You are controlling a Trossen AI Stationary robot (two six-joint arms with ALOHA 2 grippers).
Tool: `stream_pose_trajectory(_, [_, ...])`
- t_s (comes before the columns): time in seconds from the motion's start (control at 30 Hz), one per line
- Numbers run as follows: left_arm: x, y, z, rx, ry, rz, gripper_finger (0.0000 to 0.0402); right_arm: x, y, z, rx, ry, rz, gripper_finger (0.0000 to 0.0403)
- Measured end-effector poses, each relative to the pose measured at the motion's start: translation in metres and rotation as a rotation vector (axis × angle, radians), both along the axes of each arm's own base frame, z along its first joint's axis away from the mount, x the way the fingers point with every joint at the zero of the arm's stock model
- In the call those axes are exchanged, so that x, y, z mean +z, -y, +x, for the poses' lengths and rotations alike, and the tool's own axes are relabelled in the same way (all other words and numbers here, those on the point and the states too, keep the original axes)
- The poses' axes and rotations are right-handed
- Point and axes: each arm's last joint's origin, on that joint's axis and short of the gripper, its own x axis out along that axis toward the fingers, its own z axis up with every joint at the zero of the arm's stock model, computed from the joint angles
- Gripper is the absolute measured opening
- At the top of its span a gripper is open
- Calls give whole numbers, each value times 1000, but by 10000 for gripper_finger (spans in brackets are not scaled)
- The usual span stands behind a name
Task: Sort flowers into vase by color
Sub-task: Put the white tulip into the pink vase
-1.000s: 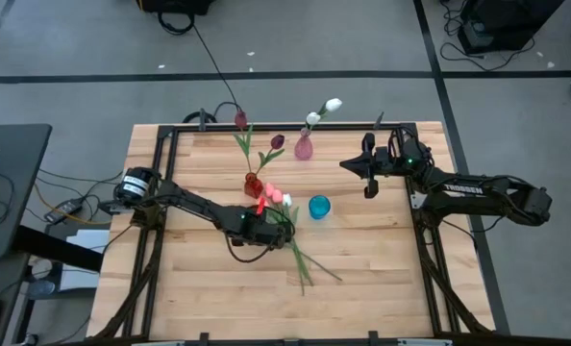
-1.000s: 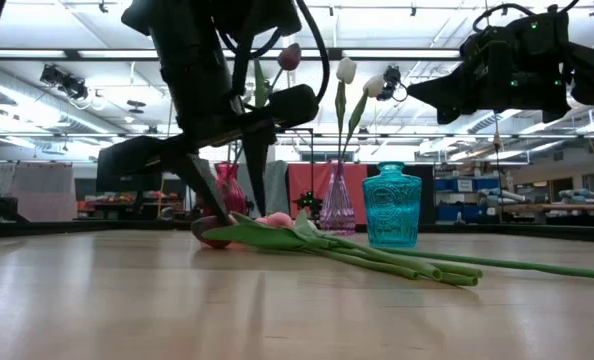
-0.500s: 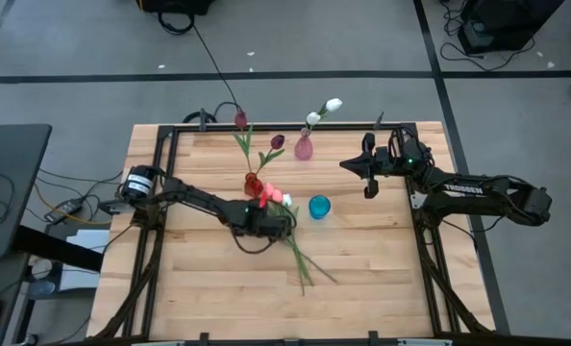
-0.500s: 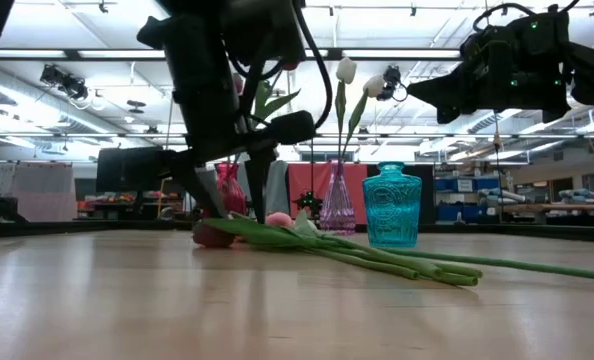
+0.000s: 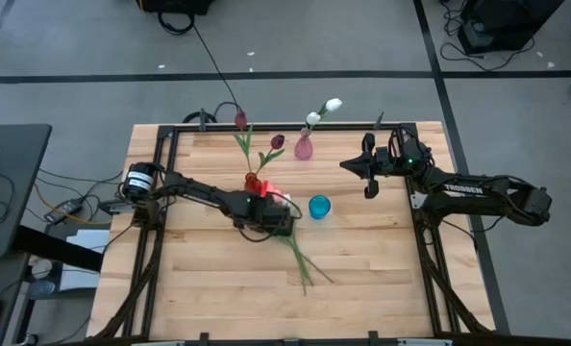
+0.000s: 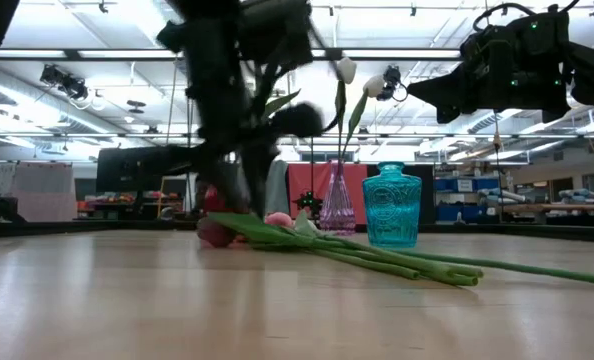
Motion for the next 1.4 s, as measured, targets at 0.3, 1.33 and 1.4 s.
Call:
stream_pose_trajectory(0.3, [36, 20, 14, -70, 62, 30, 51, 0, 0, 0, 0, 0, -1, 13])
stream_pose_trajectory(1.33, [-10, 45, 38, 99, 136, -137, 231, 0, 0, 0, -2, 4, -1, 13])
stream_pose_trajectory(1.4, [-10, 43, 40, 104, 140, -160, 225, 1, 0, 0, -2, 5, -2, 13])
